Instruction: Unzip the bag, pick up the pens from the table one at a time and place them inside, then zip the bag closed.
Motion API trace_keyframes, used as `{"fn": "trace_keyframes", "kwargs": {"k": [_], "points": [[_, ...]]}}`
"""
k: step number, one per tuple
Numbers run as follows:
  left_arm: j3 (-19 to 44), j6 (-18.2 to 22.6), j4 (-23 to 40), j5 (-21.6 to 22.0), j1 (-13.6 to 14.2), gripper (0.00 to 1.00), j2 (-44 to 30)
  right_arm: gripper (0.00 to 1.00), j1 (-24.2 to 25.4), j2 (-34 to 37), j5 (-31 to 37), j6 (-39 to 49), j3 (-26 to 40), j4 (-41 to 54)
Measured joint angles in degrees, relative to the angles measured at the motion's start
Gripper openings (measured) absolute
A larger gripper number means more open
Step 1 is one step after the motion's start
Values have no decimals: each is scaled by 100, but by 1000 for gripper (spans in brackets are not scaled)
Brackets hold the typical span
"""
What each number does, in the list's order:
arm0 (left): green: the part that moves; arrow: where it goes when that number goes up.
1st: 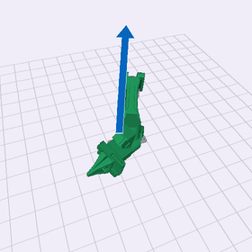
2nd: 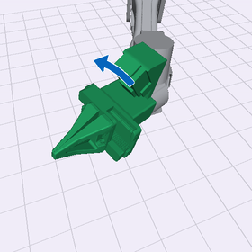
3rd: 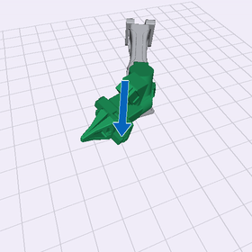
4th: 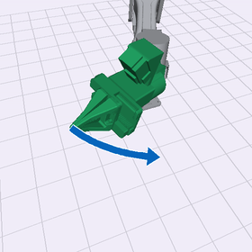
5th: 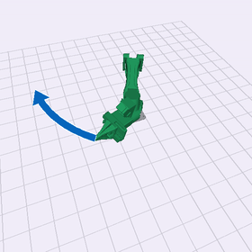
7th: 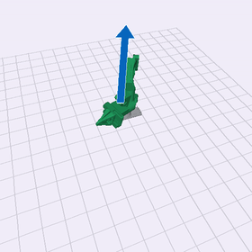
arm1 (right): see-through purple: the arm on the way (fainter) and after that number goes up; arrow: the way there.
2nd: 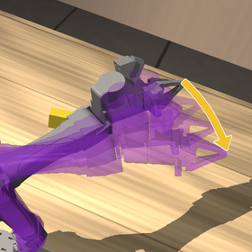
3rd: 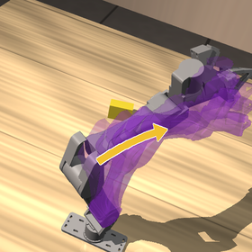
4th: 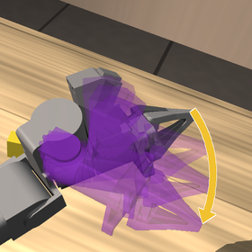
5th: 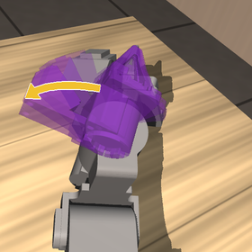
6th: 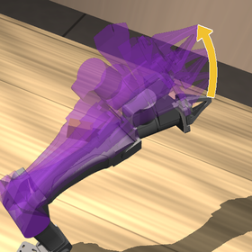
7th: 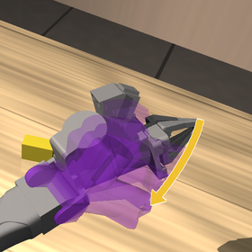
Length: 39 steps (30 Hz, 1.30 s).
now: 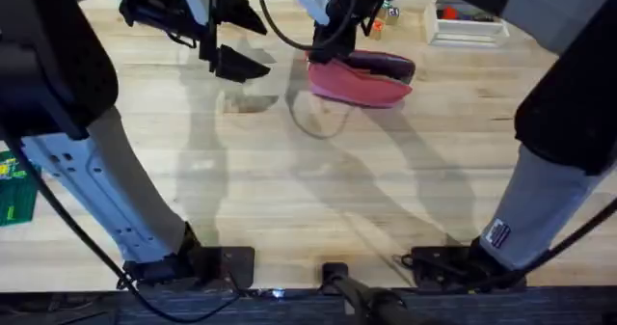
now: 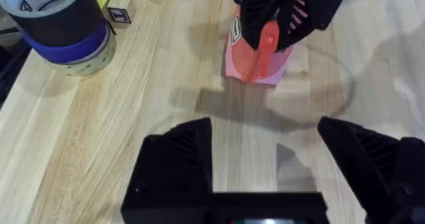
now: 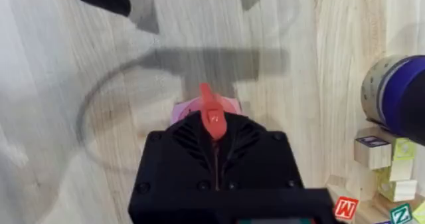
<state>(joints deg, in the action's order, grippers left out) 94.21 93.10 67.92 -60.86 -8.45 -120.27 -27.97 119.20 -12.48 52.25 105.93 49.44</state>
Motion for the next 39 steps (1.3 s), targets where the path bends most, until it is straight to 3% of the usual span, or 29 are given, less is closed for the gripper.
{"fn": "trace_keyframes", "kwargs": {"k": [8,19,26,34,39], "points": [[0,0,-55,0,0,995,0,31,0,0,-108,-167,0,-126],[0,-55,72,-85,0,994,0,32,1,0,-440,-1332,0,-135],[2,-157,70,-131,0,994,-257,32,14,0,-476,-1575,0,-137],[0,-156,-113,-888,27,994,-1442,32,39,2,-514,-1628,0,-154],[0,-126,-264,-1471,158,995,-1764,32,39,0,-514,-1628,0,-172]]}}
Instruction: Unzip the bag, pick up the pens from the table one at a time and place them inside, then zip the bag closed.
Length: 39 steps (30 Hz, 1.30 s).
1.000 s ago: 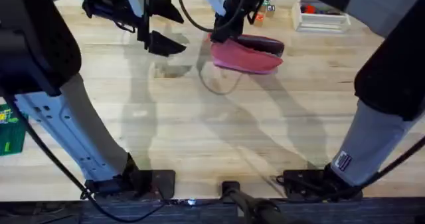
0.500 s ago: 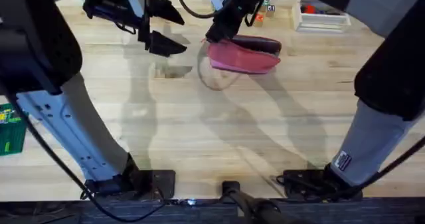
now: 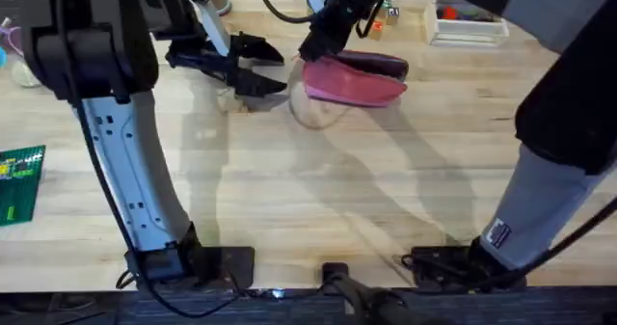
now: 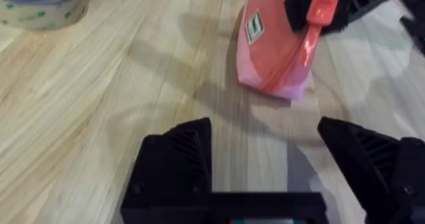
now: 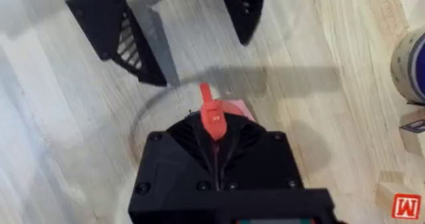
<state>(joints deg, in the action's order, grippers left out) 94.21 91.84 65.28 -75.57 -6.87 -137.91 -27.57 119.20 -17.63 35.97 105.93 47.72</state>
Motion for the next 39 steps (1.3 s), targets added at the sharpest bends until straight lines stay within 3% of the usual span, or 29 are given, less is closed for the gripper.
{"fn": "trace_keyframes", "kwargs": {"k": [7,15,25,31,33,39], "points": [[0,95,-204,-434,418,995,-2,32,0,0,2,0,0,-4],[0,110,-513,-569,889,995,-3,32,0,0,2,0,0,-9],[0,95,-701,-636,935,995,-2,32,11,0,0,0,0,-11],[0,100,-704,-673,935,924,-2,32,35,0,-4,0,0,-33],[0,98,-713,-686,935,838,-2,31,37,0,-4,0,0,-37],[0,95,-745,-706,942,278,-3,32,37,1,-24,0,0,-57]]}}
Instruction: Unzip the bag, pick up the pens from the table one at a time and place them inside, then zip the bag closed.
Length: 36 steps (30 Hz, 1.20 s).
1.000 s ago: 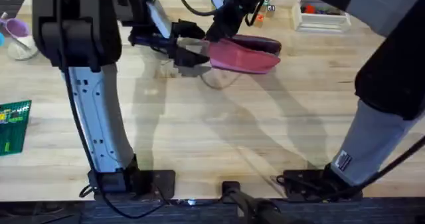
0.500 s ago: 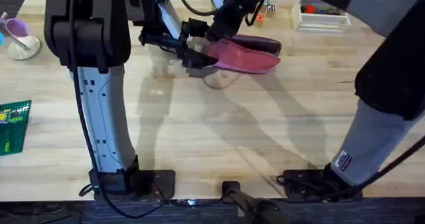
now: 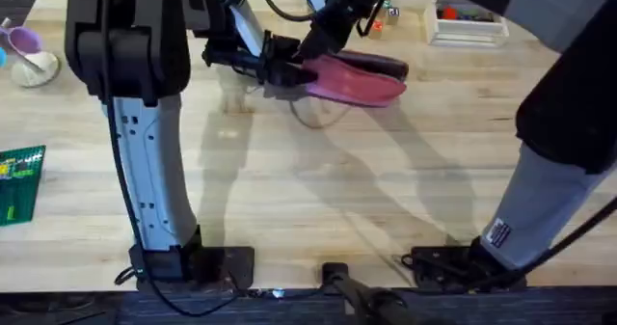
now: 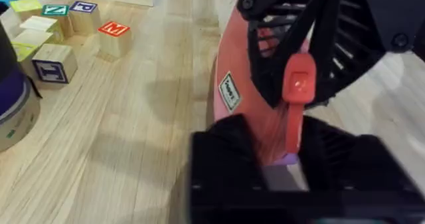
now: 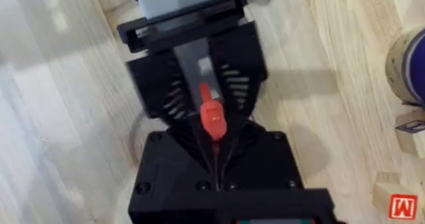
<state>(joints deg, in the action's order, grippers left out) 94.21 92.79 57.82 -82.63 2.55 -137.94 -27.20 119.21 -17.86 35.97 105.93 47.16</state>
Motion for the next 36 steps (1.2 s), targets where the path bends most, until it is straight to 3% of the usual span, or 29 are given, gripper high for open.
{"fn": "trace_keyframes", "kwargs": {"k": [2,4,14,36], "points": [[0,0,6,-7,7,94,1,32,0,-1,-18,0,0,4],[0,2,2,-12,11,54,0,32,0,-1,-18,2,0,4],[0,2,2,-13,11,47,1,32,72,-1,-68,48,0,76],[19,2,15,-205,191,41,35,32,746,-236,-704,97,0,723]]}}
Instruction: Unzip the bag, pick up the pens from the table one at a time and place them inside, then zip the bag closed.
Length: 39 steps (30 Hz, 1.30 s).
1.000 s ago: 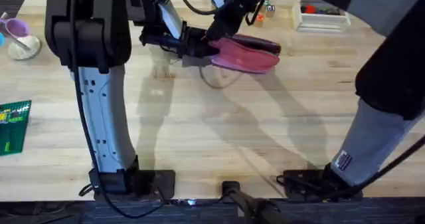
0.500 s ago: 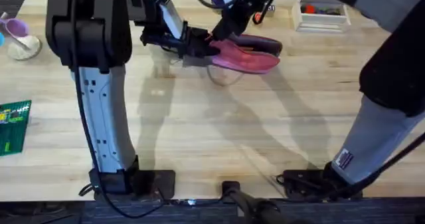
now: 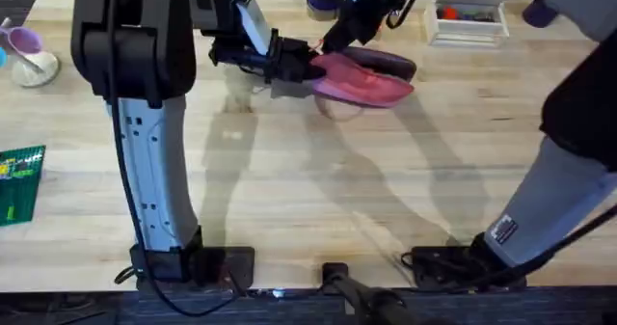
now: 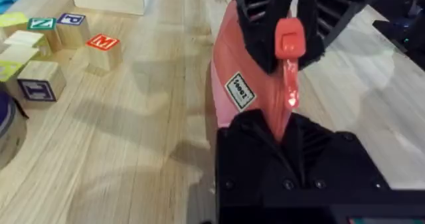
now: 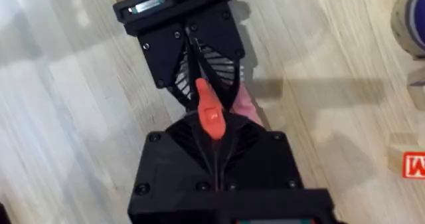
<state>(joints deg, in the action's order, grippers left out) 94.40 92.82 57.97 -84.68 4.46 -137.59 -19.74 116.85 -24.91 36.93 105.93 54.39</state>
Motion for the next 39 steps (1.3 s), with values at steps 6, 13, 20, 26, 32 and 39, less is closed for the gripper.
{"fn": "trace_keyframes", "kwargs": {"k": [6,13,20,26,32,39], "points": [[31,0,1,-7,81,40,34,32,175,-60,-105,62,0,211],[31,0,3,-10,148,43,34,32,416,-64,-263,196,0,565],[31,0,2,-17,244,43,34,31,592,-63,-234,253,0,885],[31,-2,-2,-17,253,43,34,33,672,-65,20,257,0,970],[31,-4,-12,-17,253,43,34,34,711,-65,109,275,0,1003],[31,-11,-15,-24,318,43,34,34,968,-65,68,299,0,1216]]}}
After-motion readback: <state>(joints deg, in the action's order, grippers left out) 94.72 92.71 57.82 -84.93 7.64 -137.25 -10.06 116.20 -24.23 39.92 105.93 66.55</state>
